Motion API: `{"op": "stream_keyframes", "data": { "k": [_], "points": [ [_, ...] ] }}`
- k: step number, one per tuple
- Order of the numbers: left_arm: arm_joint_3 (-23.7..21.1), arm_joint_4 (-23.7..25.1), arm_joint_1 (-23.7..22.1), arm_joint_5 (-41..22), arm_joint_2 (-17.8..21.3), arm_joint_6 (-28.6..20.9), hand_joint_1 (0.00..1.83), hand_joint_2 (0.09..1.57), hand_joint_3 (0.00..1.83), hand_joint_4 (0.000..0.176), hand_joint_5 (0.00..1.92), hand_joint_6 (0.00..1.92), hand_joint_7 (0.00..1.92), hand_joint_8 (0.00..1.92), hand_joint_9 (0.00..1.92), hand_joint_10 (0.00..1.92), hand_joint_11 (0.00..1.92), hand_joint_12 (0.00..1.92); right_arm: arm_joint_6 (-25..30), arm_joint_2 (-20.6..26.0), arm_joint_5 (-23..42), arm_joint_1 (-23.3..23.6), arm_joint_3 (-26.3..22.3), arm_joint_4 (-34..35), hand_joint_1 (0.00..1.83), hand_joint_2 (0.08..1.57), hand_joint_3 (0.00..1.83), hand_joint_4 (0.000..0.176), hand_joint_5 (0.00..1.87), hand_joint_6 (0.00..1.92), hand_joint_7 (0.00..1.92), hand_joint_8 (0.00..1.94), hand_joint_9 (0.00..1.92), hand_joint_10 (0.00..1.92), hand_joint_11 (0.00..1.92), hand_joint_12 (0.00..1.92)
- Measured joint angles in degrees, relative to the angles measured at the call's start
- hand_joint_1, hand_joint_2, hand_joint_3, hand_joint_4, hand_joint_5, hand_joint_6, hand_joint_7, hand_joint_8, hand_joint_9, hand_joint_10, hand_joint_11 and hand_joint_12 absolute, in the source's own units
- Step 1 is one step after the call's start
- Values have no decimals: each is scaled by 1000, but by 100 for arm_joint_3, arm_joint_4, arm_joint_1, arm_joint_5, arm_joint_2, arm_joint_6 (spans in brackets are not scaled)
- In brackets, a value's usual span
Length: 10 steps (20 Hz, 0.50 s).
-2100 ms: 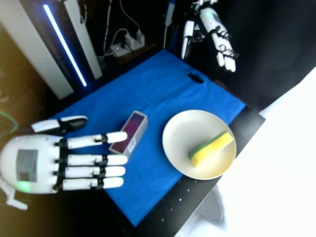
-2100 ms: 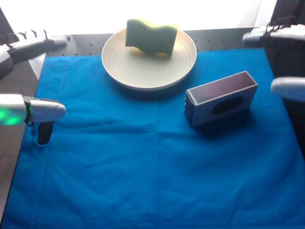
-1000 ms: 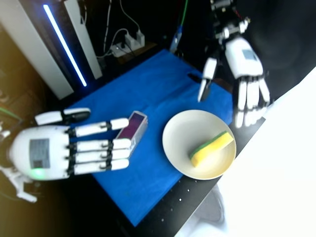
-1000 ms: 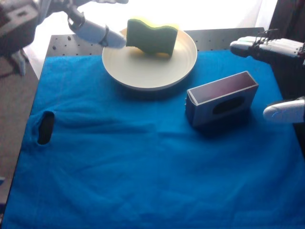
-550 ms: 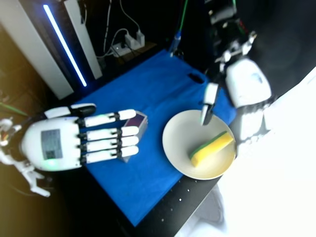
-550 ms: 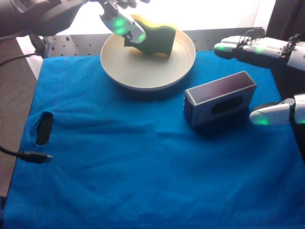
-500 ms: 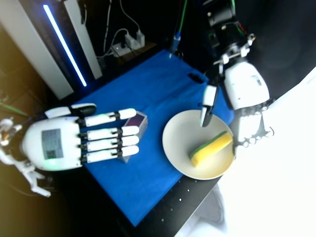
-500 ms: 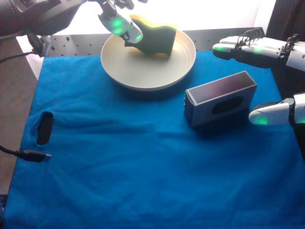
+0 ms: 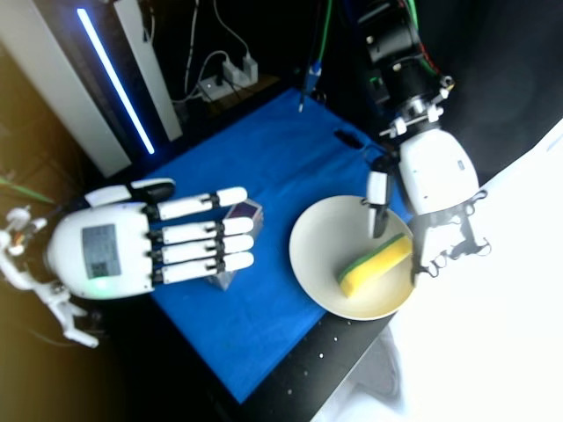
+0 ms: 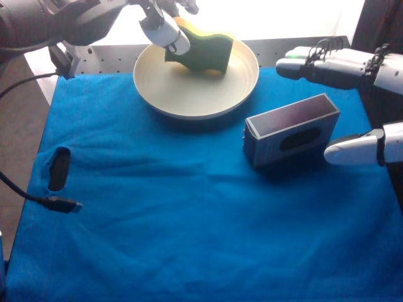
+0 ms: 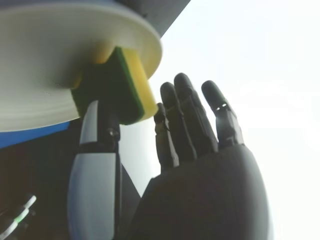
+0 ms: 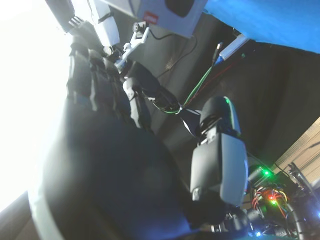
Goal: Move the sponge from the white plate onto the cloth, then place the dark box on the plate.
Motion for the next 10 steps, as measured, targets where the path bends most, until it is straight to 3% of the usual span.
{"op": "stream_keyframes", "data": {
  "k": [1,2,3,4,5,6,7,8,9,10],
  "points": [
    [2,-24,4,-9,7,7,1254,1166,0,18,683,0,877,926,846,7,177,1078,0,-4,2,0,0,-4,582,1111,5,133,83,7,41,3,0,0,31,21],
    [13,-103,22,-35,7,0,1208,1198,0,0,692,1015,919,1144,944,44,249,1211,0,-4,2,0,0,-4,574,1118,7,132,82,6,48,5,8,3,39,25],
    [11,-136,59,-61,13,13,1178,1214,0,0,699,1248,887,1226,985,73,257,1349,0,-4,0,0,0,7,566,1118,6,141,84,6,50,5,9,3,41,26],
    [0,-291,101,-107,31,-2,1150,1222,0,36,778,1252,797,1318,650,807,54,1564,0,-4,9,0,0,9,574,1114,2,123,95,7,64,7,24,7,51,31],
    [-7,-369,138,-157,42,-4,1150,1222,0,36,778,1252,797,1318,650,807,54,1564,0,-4,2,0,0,9,574,1114,2,123,95,7,64,7,24,7,51,31],
    [-7,-413,184,-173,42,-59,1158,1207,1,28,822,1176,791,1342,553,868,10,880,0,-4,-2,0,4,11,575,1120,4,100,101,8,73,9,41,12,69,39],
    [-7,-417,243,-249,55,-236,1158,1208,0,30,795,1215,823,1301,646,679,0,210,0,-7,2,0,4,22,489,1132,7,98,92,1,74,4,56,11,91,50],
    [-22,-420,269,-299,68,-321,1158,1208,0,30,795,1215,823,1301,646,679,0,210,0,-7,4,0,4,22,489,1132,7,98,92,1,74,4,56,11,91,50],
    [-122,-415,302,-389,153,-431,1160,1195,4,43,835,1199,813,1261,690,542,0,725,0,-7,0,0,4,20,467,1134,7,108,88,0,79,5,60,10,93,52],
    [-240,-409,332,-505,258,-516,1194,1162,6,0,920,983,854,1285,793,892,505,1453,2,-7,-7,0,4,22,373,1149,9,119,52,2,61,1,46,2,84,51]
  ]
}}
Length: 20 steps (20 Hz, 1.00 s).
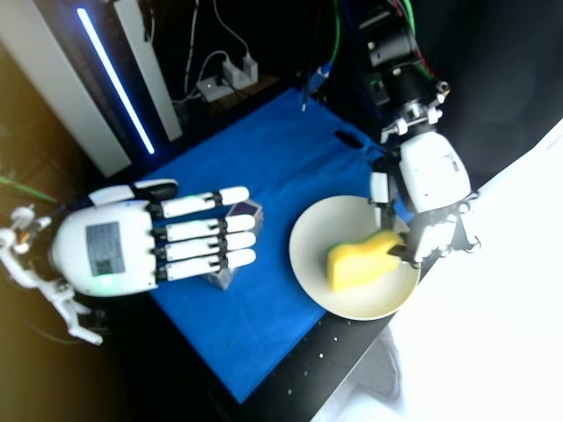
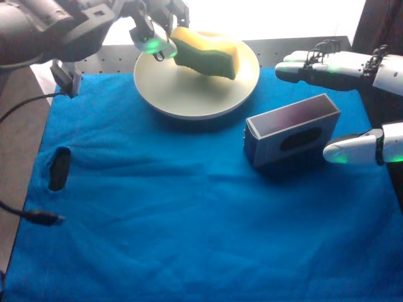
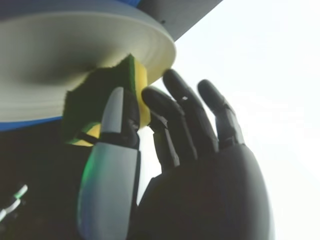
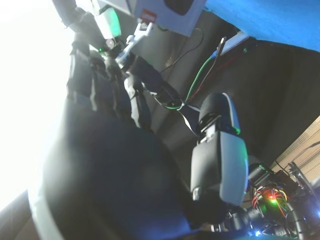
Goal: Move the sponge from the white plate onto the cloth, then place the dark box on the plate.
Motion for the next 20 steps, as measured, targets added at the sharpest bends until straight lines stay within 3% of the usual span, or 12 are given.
{"op": "stream_keyframes", "data": {
  "k": [2,5,6,7,8,9,10,12,13,15,16,20],
  "points": [
    [-275,11,7,-210,258,-55,1204,1138,4,10,953,954,910,1179,814,883,593,1406,22,0,0,0,-7,28,359,1148,7,120,50,1,63,2,46,2,81,52],
    [-975,-24,70,-772,844,-61,1223,1126,0,0,878,1060,1038,990,995,749,707,1318,24,2,-15,0,-103,129,371,1172,11,91,51,0,79,5,47,1,54,44],
    [-1305,-22,98,-997,1126,-68,1238,1103,0,0,934,958,1079,946,1076,1036,909,1579,26,0,-4,0,-144,162,417,1178,9,86,51,1,69,1,31,0,26,33],
    [-1709,2,129,-1303,1467,-72,1242,1084,0,0,959,966,1133,810,997,1281,898,1649,26,2,-17,0,-179,166,389,1198,12,68,37,0,57,0,22,0,20,31],
    [-1982,70,149,-1488,1714,-72,1242,1084,0,0,959,966,1133,810,997,1281,898,1649,26,2,-15,0,-205,201,389,1198,12,68,37,0,57,0,22,0,20,31],
    [-2304,186,162,-1725,2031,-74,1239,1090,0,0,942,1046,1128,761,964,941,726,1357,26,20,-13,0,-234,212,379,1201,11,63,36,0,49,0,21,0,19,31],
    [-2680,304,188,-1956,2393,-72,1263,1056,0,0,981,949,1247,603,1031,600,209,1440,28,66,-24,0,-286,223,409,1197,5,69,43,3,46,0,25,2,37,38],
    [-3182,457,310,-2271,2911,-72,1251,1071,3,0,968,964,1179,718,1004,531,243,1503,31,146,-9,0,-350,240,435,1194,2,84,45,3,47,1,32,4,63,46],
    [-3560,564,479,-2450,3270,-70,1253,1085,1,0,994,830,1102,959,1151,659,900,1310,33,184,4,0,-363,251,468,1198,2,90,50,3,46,1,25,1,49,36],
    [-4017,702,772,-2664,3707,-131,1268,1075,0,0,1022,756,1122,954,1150,728,921,1258,42,197,-9,0,-391,293,482,1196,0,94,45,1,35,0,9,0,35,29],
    [-4238,870,946,-2721,3919,-275,1243,1092,6,0,934,1003,1114,847,1001,561,624,1177,42,195,-13,0,-393,291,475,1175,0,114,47,1,32,0,4,0,47,34],
    [-4409,1375,1241,-2531,4019,-640,1236,1102,0,0,909,1069,1111,822,1068,265,533,1177,39,195,-11,-4,-398,302,473,1168,0,119,48,1,32,0,2,0,51,33]
  ]
}}
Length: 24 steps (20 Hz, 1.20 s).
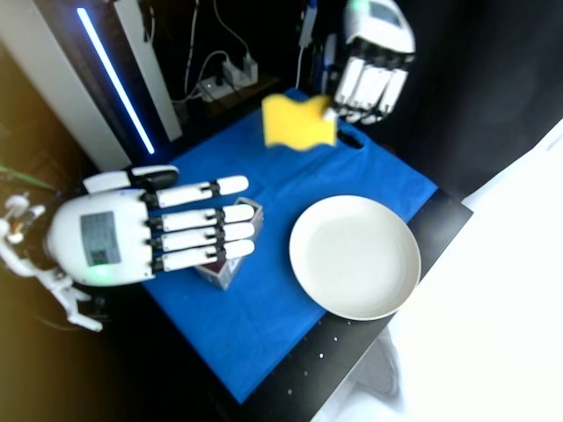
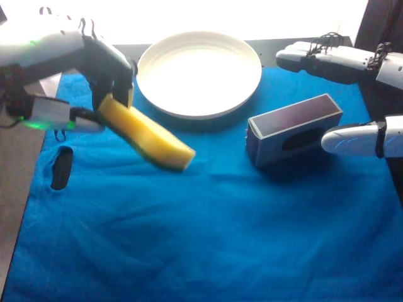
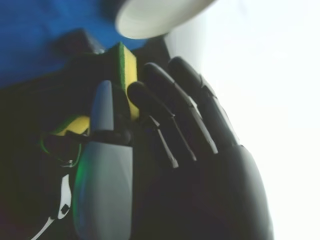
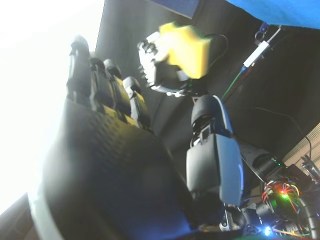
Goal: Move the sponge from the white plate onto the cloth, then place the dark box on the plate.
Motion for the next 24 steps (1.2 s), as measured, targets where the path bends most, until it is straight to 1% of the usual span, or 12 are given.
{"op": "stream_keyframes", "data": {
  "k": [12,13,14,15,16,17,18,19,20,21,22,24],
  "points": [
    [188,28,483,785,-297,-76,1236,1102,0,0,909,1069,1111,822,1071,259,532,1177,0,-35,-4,0,33,17,473,1165,0,119,48,0,32,0,2,0,53,28],
    [205,-22,483,804,-304,-76,1268,1095,1,0,1078,615,1018,1160,1130,962,917,1512,0,-35,-4,0,33,20,516,1188,6,111,42,0,25,0,14,4,59,29],
    [229,-68,483,778,-308,-74,1276,1090,0,0,1133,481,1006,1216,1086,1242,1005,1580,0,-37,-4,0,48,15,525,1193,7,109,41,0,23,0,17,5,61,29],
    [236,-160,483,745,-308,-79,1212,1048,0,0,1160,627,1023,1322,1086,1542,1082,1752,0,-35,-9,0,50,22,502,1195,6,109,46,1,38,4,3,0,15,9],
    [260,-214,483,695,-308,-74,922,871,0,2,428,45,454,141,404,363,48,1298,0,-35,-9,0,55,35,503,1147,0,84,49,2,29,1,12,4,24,12],
    [264,-232,496,675,-308,-76,922,871,0,2,428,45,454,141,404,363,48,1298,2,-35,-4,0,55,35,503,1147,0,84,49,2,29,1,12,4,24,12],
    [262,-258,522,662,-308,-76,915,848,0,37,390,9,441,34,421,161,9,1240,0,-35,-9,0,55,31,510,1135,0,78,60,5,47,7,27,9,33,17],
    [262,-284,525,610,-308,-76,939,835,0,49,361,4,409,9,404,86,1,1139,2,-37,-2,0,55,26,498,1125,0,85,57,3,48,6,32,9,46,23],
    [262,-354,525,525,-308,-76,940,794,0,94,246,0,287,0,323,15,0,956,2,-37,-4,0,57,28,615,1088,0,116,34,0,1,0,0,0,1,0],
    [262,-398,538,455,-308,-76,940,794,0,94,246,0,287,0,323,15,0,956,2,-35,-4,0,59,33,615,1088,0,116,34,0,1,0,0,0,1,0],
    [229,-485,573,358,-302,-74,840,771,0,143,132,0,145,0,210,0,0,832,0,-35,-7,0,68,35,620,1052,0,118,29,1,1,0,0,0,0,0],
    [166,-564,629,208,-269,-55,828,759,0,164,80,0,92,0,163,0,0,801,0,-37,-9,0,92,57,634,1047,0,118,30,1,2,1,0,0,0,0]
  ]
}}
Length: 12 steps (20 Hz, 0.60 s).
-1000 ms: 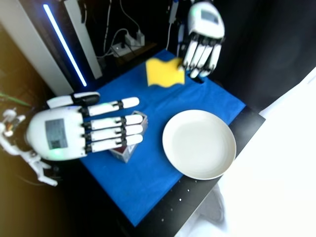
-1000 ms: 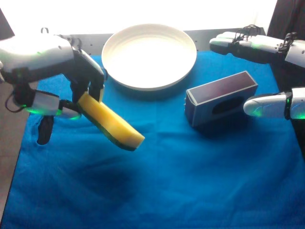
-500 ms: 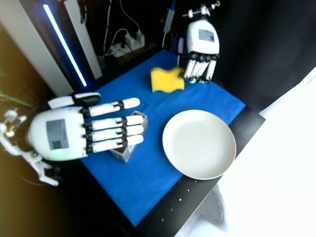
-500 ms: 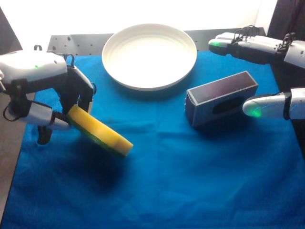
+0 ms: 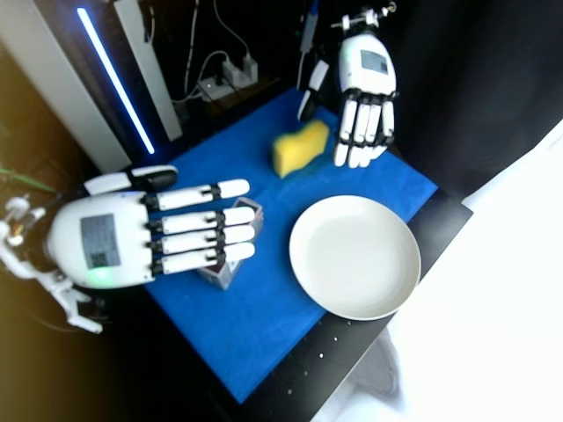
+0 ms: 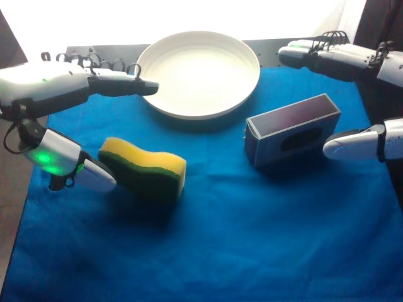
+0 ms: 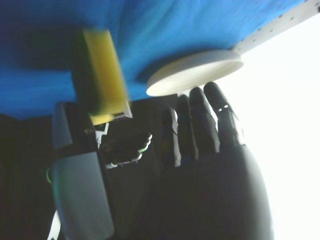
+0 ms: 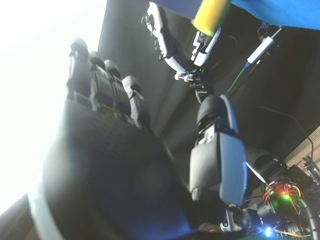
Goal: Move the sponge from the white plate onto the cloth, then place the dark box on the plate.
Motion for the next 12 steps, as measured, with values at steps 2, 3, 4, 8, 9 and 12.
{"op": "stream_keyframes", "data": {
  "k": [2,3,4,8,9,12],
  "points": [
    [-146,-337,81,-317,146,197,795,734,0,175,3,0,3,0,14,0,0,209,0,-4,15,0,72,4,626,1007,0,160,28,1,0,0,0,0,0,0],
    [-247,-588,155,-557,251,372,833,722,0,176,0,0,0,0,0,0,0,7,0,-4,9,0,170,-2,672,974,0,175,44,5,0,0,0,0,0,0],
    [-308,-734,199,-713,313,415,812,710,0,176,0,0,0,0,0,0,0,1,7,-11,7,0,249,4,770,983,0,176,46,5,1,0,0,0,0,0],
    [-498,-1040,402,-1303,417,529,756,704,0,176,0,0,0,0,0,0,19,8,39,-184,-302,92,520,-57,778,975,0,173,50,5,30,9,0,0,0,0],
    [-538,-1113,433,-1488,426,616,762,691,0,176,0,0,0,0,0,0,96,45,46,-225,-437,168,553,-240,758,963,0,176,51,3,25,4,0,0,2,1],
    [-623,-1576,732,-2044,437,669,846,679,0,176,0,0,0,0,0,0,53,31,52,-319,-752,393,693,-490,852,940,0,172,53,1,4,0,0,0,43,19]
  ]
}}
